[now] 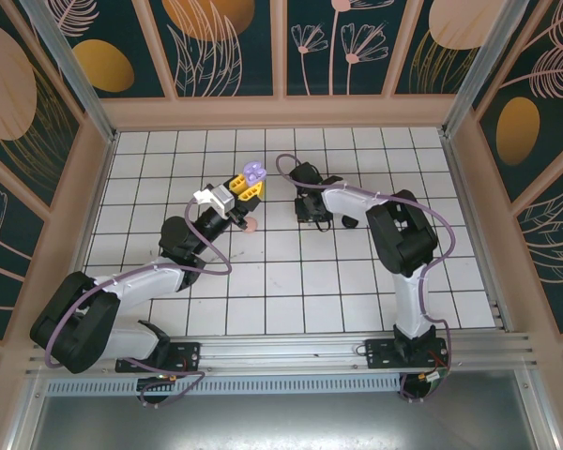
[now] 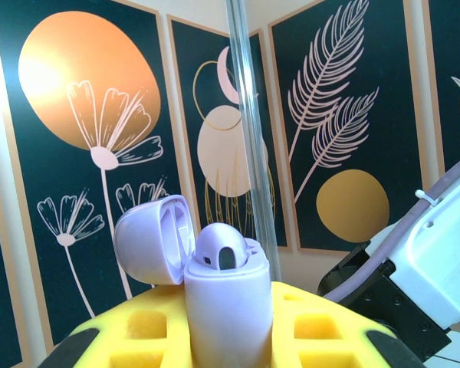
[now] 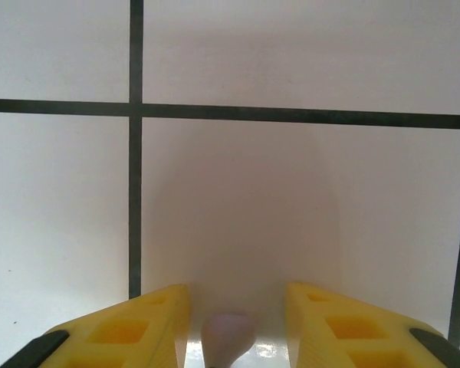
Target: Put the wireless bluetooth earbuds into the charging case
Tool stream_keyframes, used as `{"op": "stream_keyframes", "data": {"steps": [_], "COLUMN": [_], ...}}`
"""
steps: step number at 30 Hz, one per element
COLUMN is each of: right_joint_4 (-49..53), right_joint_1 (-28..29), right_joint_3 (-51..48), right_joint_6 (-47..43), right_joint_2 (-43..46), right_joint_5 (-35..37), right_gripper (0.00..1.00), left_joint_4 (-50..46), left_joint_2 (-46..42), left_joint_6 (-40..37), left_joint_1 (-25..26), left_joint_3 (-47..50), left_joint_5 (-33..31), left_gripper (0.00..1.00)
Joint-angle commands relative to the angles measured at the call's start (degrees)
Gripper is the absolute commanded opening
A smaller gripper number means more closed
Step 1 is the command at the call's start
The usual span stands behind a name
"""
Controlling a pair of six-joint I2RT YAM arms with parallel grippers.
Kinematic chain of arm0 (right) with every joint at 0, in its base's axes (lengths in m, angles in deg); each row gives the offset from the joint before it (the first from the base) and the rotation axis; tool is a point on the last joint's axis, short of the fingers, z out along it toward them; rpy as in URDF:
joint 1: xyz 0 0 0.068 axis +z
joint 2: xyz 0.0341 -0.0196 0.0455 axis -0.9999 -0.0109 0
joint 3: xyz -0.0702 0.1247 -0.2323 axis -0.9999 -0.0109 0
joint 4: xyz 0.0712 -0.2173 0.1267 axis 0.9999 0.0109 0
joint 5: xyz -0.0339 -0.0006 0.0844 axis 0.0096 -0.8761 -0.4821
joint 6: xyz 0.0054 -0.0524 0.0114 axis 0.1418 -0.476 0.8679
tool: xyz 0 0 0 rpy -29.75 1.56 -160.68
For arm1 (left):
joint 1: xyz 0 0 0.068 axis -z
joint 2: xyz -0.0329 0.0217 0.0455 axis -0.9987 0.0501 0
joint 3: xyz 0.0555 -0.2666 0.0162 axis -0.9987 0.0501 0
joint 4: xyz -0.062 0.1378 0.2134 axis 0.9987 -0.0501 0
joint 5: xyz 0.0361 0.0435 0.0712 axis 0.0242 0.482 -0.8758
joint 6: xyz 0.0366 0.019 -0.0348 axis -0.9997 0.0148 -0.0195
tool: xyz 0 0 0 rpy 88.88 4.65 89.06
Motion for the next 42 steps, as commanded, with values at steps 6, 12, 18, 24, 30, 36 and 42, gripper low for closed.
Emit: {"op": "stream_keyframes", "data": {"steps": [6, 12, 18, 24, 30, 36, 42], "right_joint_4": [1.3, 0.8, -0.6, -2.2, -3.2, -2.3, -0.9], "right_joint_1": [1.1, 1.6, 1.0, 0.1, -0.5, -0.8, -0.8], "right_joint_3": [1.0, 0.4, -1.1, -2.8, -4.3, -3.5, -0.4], "right_joint_6": [0.6, 1.2, 2.4, 3.2, 3.8, 3.5, 2.5], "right_joint_2": [-2.7, -2.4, -0.8, 2.1, 7.9, 14.6, 21.4], "right_joint_5": [0.5, 0.2, -2.2, -3.4, -3.1, -2.9, -2.8], "right_gripper": [0.33, 0.29, 0.25, 0.21, 0.21, 0.21, 0.20], "left_joint_4": [0.6, 0.5, -0.1, -0.6, -1.7, -3.2, -3.6], "left_joint_2": [-0.6, -0.5, -1.0, -1.4, -1.7, -1.8, -1.5], "left_joint_6": [0.5, 0.5, 0.4, 0.3, 0.0, -1.0, -2.4], "left_joint_1": [0.3, 0.3, 0.3, 0.3, 0.3, 0.3, 0.3], "left_joint_3": [-0.2, -0.3, -0.4, -0.5, -1.0, -1.9, -2.4], "left_joint_5": [-0.6, -0.6, -0.6, -0.2, 0.5, 2.9, 5.3], "left_gripper": [0.00, 0.00, 0.00, 0.00, 0.00, 0.00, 0.00]}}
